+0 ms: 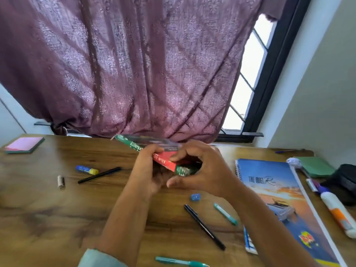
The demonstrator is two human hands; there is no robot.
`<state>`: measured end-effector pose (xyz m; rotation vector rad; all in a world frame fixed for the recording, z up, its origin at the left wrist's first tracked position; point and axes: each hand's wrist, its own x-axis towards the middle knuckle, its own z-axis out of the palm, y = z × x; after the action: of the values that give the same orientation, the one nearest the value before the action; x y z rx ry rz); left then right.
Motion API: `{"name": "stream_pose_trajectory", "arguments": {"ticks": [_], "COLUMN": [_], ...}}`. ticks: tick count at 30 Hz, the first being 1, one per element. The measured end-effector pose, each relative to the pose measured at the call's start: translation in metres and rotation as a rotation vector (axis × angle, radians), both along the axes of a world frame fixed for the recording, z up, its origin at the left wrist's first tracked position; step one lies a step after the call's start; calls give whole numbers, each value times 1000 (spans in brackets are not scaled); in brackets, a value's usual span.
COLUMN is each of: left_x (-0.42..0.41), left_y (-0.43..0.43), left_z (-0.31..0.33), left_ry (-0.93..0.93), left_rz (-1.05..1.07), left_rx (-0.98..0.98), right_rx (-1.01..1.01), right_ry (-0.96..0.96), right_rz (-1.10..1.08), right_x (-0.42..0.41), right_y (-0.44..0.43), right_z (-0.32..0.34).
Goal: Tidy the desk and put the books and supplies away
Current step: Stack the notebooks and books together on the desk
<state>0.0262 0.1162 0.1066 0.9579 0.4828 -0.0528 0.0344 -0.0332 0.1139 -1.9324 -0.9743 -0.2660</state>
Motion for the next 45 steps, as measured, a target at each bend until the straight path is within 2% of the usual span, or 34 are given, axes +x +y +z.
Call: {"name": "stream_pose_trajectory", "arguments": {"ticks": [1, 3, 4, 7, 9, 11, 14, 17, 19, 25, 28, 30, 41, 45], "left_x": [0, -3, -4, -4, -4, -5, -2, 1, -1, -21, -32, -39, -72, -74], "left_y": [-13, -39, -52, -87, -109, -134, -171, -200, -214, -224, -227, -229, -233, -229], "left_z": [-2, -6, -8, -25, -37, -44, -56, -76, -93, -133, -138, -140, -159, -164], "left_ry": [-3, -21, -25, -13, -23, -42, -78, -94, -56, -55, -126, -180, -270, -303], "left_rz": [5, -8, -19, -63, -131, -210, -282, -321, -367, -540, -569, -589, -746, -712], "left_rx": [5, 33, 47, 88, 93, 114, 250, 375, 483, 764, 1154, 1279, 1447, 1484], "right_rx": [-66, -46, 15, 35, 63, 242, 388, 367, 360, 184, 75, 36, -256, -321], "right_ry": [123, 402, 467, 470, 751, 969, 867, 733, 750, 755, 706, 679, 705, 726], "right_rz": [59, 146, 83, -400, -482, -471, -675, -947, -1038, -1112, -1132, -1151, -1126, -1123], "right_x": [-4, -7, -3, 8, 2, -12, -29, -49, -61, -71, -75, -75, -69, -70], "right_y": [-16, -54, -76, -146, -182, -207, -234, -248, -255, -267, -264, -262, -266, -264], "right_z": [1, 0, -7, -33, -47, -58, -89, -123, -142, -164, -163, -167, -162, -164]}}
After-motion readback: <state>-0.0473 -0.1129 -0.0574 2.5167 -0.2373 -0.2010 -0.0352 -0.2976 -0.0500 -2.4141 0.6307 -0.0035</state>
